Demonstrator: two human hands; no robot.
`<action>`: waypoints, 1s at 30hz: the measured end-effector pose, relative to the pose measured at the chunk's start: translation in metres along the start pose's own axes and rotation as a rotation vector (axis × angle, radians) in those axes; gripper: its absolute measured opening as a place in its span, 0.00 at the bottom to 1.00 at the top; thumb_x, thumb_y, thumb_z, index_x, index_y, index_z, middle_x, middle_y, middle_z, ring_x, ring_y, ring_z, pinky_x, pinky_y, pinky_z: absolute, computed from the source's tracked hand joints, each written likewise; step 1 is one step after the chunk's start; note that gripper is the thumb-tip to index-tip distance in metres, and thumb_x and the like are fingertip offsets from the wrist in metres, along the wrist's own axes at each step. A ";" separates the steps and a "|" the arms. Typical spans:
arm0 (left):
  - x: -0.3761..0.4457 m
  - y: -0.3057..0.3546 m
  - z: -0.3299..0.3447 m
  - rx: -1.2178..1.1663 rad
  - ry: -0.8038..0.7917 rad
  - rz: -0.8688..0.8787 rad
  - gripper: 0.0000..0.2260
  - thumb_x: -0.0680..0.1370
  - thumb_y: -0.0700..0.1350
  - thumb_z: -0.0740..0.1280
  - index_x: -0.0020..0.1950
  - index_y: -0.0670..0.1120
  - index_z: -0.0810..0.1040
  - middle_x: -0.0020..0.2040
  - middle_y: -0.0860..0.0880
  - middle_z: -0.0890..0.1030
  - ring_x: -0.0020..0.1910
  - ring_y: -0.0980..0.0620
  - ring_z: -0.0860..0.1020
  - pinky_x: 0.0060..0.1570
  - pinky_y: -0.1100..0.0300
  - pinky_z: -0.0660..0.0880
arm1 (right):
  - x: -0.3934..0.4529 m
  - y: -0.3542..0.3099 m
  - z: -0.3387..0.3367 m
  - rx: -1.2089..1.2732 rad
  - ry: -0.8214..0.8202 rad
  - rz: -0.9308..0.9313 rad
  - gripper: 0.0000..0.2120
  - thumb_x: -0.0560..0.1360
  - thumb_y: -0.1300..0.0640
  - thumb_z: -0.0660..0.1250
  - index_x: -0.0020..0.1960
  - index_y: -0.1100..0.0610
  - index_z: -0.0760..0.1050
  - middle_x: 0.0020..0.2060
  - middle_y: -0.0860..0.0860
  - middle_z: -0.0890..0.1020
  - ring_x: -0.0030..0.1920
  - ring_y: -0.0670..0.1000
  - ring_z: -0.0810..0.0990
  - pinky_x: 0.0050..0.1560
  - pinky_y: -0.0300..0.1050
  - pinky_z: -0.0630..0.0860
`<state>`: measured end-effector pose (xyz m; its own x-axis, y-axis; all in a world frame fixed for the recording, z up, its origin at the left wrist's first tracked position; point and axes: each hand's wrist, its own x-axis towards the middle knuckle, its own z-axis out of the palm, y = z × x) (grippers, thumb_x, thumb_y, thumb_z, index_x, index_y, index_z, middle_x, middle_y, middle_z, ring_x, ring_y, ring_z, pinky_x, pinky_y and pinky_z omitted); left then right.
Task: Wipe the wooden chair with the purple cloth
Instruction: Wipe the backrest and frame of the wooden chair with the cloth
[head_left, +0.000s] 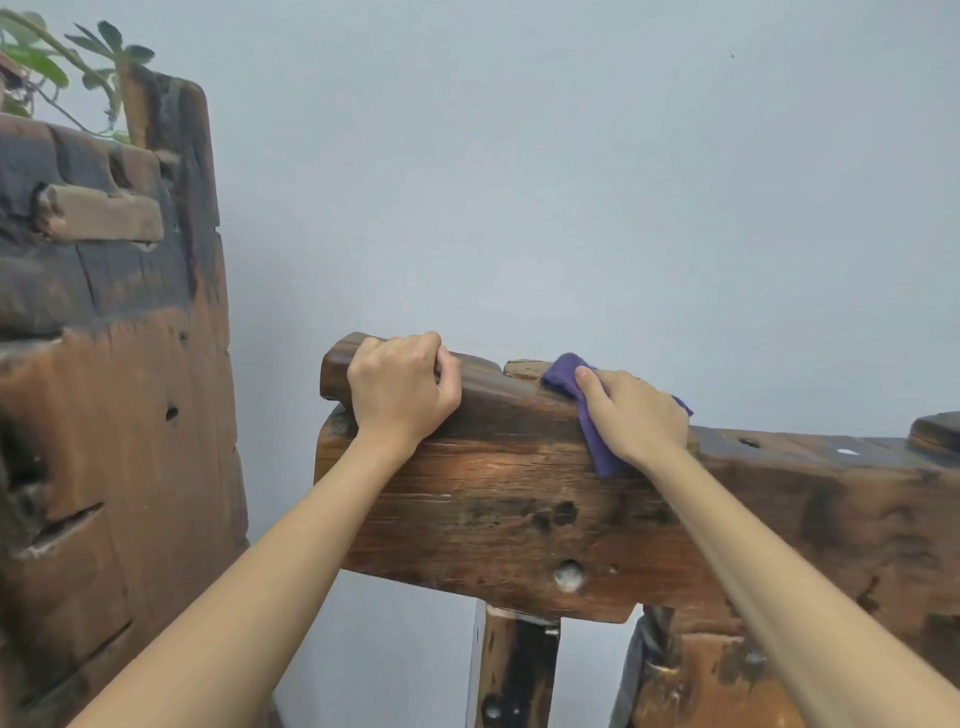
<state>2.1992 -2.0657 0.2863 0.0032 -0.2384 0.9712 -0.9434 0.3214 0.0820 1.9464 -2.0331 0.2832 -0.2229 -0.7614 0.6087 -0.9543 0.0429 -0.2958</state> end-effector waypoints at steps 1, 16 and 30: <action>0.000 0.000 0.000 0.003 -0.011 -0.008 0.15 0.75 0.44 0.62 0.29 0.47 0.65 0.23 0.50 0.69 0.23 0.49 0.61 0.34 0.58 0.60 | -0.017 -0.009 0.005 0.034 0.174 0.001 0.28 0.80 0.36 0.46 0.56 0.47 0.82 0.55 0.52 0.86 0.55 0.60 0.83 0.52 0.52 0.74; -0.003 -0.011 -0.008 0.019 -0.078 0.099 0.13 0.75 0.44 0.62 0.30 0.43 0.73 0.24 0.46 0.75 0.25 0.46 0.63 0.34 0.58 0.57 | -0.140 0.064 0.094 -0.058 0.140 -0.674 0.09 0.76 0.47 0.66 0.51 0.51 0.80 0.45 0.51 0.83 0.44 0.57 0.82 0.38 0.44 0.74; 0.004 0.089 -0.010 0.085 -0.416 0.033 0.16 0.76 0.51 0.61 0.33 0.42 0.73 0.31 0.44 0.77 0.31 0.41 0.77 0.33 0.57 0.64 | -0.104 0.175 0.023 -0.135 0.124 -0.478 0.22 0.81 0.42 0.60 0.70 0.50 0.78 0.55 0.57 0.84 0.50 0.63 0.82 0.43 0.52 0.79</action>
<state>2.1185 -2.0293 0.2996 -0.1456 -0.5842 0.7985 -0.9647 0.2629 0.0165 1.8069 -1.9612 0.1514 0.2303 -0.6347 0.7377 -0.9708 -0.2020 0.1293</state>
